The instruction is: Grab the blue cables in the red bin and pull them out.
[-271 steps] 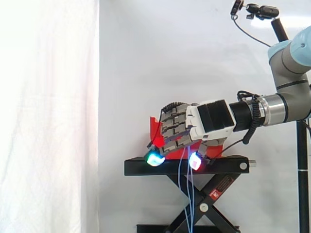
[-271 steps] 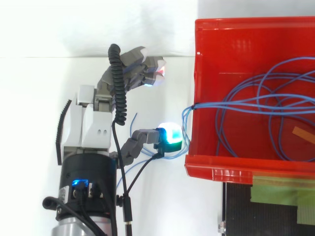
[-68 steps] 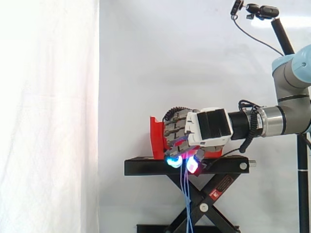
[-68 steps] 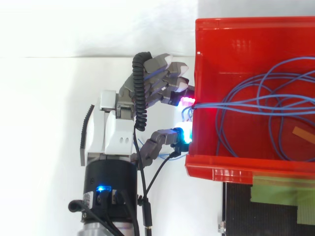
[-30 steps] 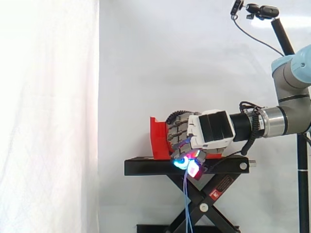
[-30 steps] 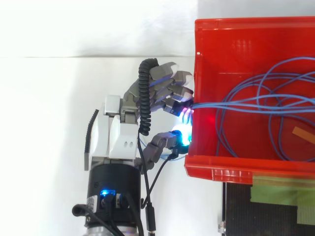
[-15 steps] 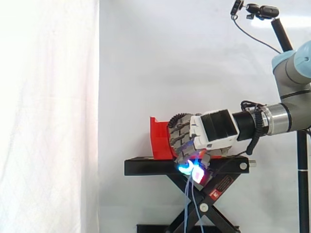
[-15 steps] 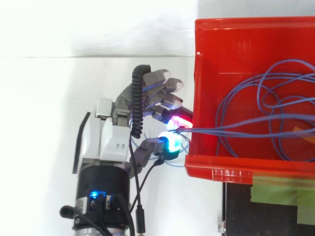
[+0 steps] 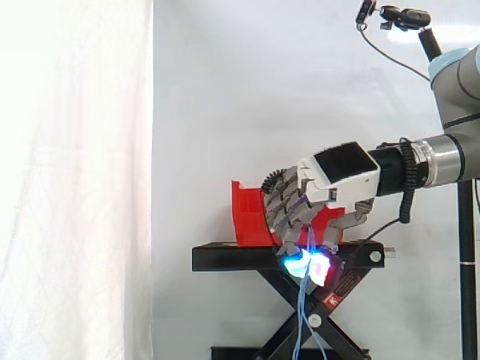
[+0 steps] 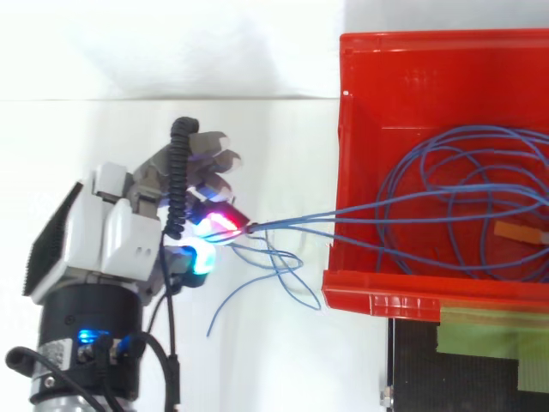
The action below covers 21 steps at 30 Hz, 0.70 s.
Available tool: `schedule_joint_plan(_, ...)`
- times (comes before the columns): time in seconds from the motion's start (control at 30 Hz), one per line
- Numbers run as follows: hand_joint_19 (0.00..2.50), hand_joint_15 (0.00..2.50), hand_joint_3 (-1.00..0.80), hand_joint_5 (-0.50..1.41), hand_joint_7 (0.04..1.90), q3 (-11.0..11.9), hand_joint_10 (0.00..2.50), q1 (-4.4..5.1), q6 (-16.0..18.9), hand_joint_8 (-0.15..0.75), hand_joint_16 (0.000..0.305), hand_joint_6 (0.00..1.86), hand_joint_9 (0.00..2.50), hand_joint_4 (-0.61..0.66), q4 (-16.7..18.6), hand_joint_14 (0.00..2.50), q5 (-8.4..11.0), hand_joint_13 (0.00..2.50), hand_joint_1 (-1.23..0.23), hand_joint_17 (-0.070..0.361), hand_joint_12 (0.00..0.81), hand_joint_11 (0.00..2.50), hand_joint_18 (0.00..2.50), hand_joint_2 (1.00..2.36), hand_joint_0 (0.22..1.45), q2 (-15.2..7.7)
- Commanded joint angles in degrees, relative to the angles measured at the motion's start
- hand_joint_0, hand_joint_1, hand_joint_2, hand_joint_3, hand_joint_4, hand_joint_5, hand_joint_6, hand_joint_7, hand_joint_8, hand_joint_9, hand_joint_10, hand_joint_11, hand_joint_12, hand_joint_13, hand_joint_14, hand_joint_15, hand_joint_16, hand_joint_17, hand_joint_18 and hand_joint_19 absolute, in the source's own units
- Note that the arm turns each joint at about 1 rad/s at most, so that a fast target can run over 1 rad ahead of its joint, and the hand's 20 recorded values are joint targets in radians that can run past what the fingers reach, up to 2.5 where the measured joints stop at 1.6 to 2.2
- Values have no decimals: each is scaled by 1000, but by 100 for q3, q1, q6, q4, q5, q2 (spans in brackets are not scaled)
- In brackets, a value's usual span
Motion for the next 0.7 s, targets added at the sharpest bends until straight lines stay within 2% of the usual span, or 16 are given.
schedule_joint_plan(0.0,479,568,-1000,918,712,1,25,145,1807,240,40,759,1005,108,-75,21,1,835,-739,89,323,881,651,1000,921,1)
schedule_joint_plan(0.03,480,577,-1000,918,713,1,27,162,1930,239,40,757,1005,102,-110,21,1,836,-739,89,323,878,651,1000,921,1)
schedule_joint_plan(0.1,480,580,-1000,917,721,1,28,250,2581,237,40,754,1006,106,-312,21,1,835,-739,89,324,870,652,1000,921,63)
schedule_joint_plan(0.17,480,580,-1000,918,713,1,25,276,2800,235,40,755,1002,102,-365,23,1,835,-740,89,324,868,652,1000,921,107)
schedule_joint_plan(0.2,479,579,-1000,918,714,1,25,320,3090,237,40,754,1001,101,-462,21,1,837,-740,89,325,867,651,1000,921,160)
schedule_joint_plan(0.27,480,578,-1000,918,716,1,26,338,3161,239,40,752,1000,105,-506,21,1,837,-741,89,326,880,652,1000,920,168)
schedule_joint_plan(0.47,480,577,-1000,922,716,1,25,417,3864,241,40,738,1002,100,-980,21,1,836,-742,89,325,875,652,1000,920,168)
schedule_joint_plan(0.5,480,579,-1000,922,717,1,23,443,4171,238,40,737,1002,100,-1094,24,1,835,-742,89,324,870,652,1000,920,177)
schedule_joint_plan(0.63,482,576,-1000,923,720,1,26,487,4734,241,39,731,1002,100,-1235,23,10,835,-743,89,325,882,652,1000,920,177)
schedule_joint_plan(0.67,479,572,-1000,923,721,1,26,496,5077,242,40,730,1003,100,-1279,23,10,835,-743,89,323,876,653,1000,920,177)
